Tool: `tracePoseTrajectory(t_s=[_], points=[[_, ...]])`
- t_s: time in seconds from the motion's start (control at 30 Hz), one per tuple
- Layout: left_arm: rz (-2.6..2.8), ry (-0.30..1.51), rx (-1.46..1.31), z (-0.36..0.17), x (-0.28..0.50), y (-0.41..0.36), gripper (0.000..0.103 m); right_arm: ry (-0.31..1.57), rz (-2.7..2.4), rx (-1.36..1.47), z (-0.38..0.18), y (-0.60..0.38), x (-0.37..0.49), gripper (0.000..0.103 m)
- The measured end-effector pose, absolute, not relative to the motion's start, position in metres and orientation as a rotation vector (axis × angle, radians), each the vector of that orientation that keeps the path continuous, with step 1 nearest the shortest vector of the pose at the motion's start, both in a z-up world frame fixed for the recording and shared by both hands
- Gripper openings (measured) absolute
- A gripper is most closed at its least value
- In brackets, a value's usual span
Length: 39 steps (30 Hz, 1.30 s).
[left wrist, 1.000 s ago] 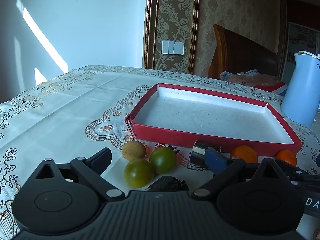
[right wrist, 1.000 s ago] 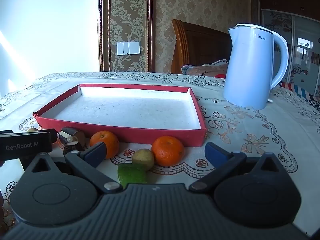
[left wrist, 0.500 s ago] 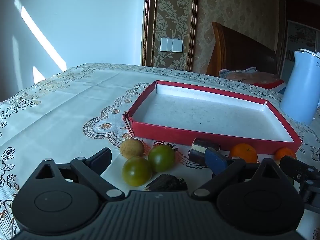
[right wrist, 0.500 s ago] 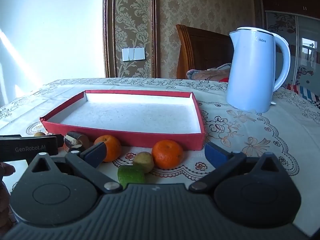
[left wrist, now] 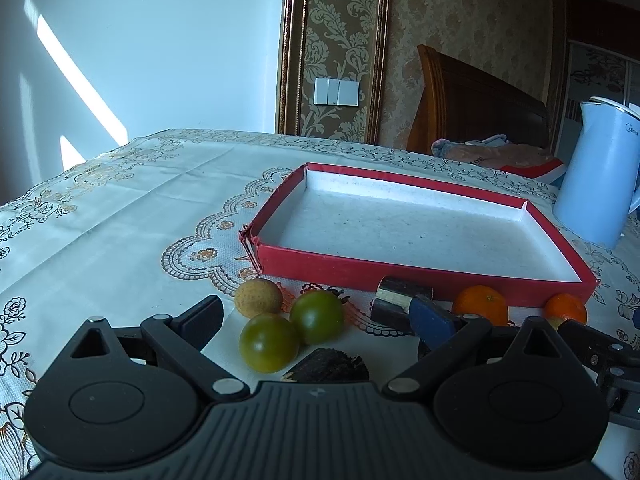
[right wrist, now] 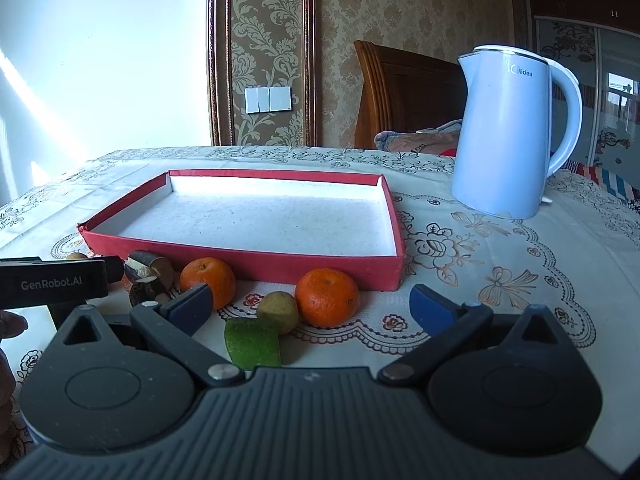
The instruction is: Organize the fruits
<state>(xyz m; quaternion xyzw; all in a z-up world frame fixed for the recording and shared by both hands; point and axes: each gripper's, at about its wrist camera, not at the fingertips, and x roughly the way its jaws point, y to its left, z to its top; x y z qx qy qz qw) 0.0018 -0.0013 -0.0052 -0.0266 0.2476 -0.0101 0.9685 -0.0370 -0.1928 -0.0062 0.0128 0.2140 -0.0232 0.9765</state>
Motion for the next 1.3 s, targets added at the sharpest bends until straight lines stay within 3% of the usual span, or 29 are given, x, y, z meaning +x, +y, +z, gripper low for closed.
tracePoseTrajectory(t_s=[1.3], points=[[-0.097,0.497,-0.066,-0.002,-0.031,0.034,0.1,0.404,0.063,0.035,-0.007,-0.222,-0.071,0.103]])
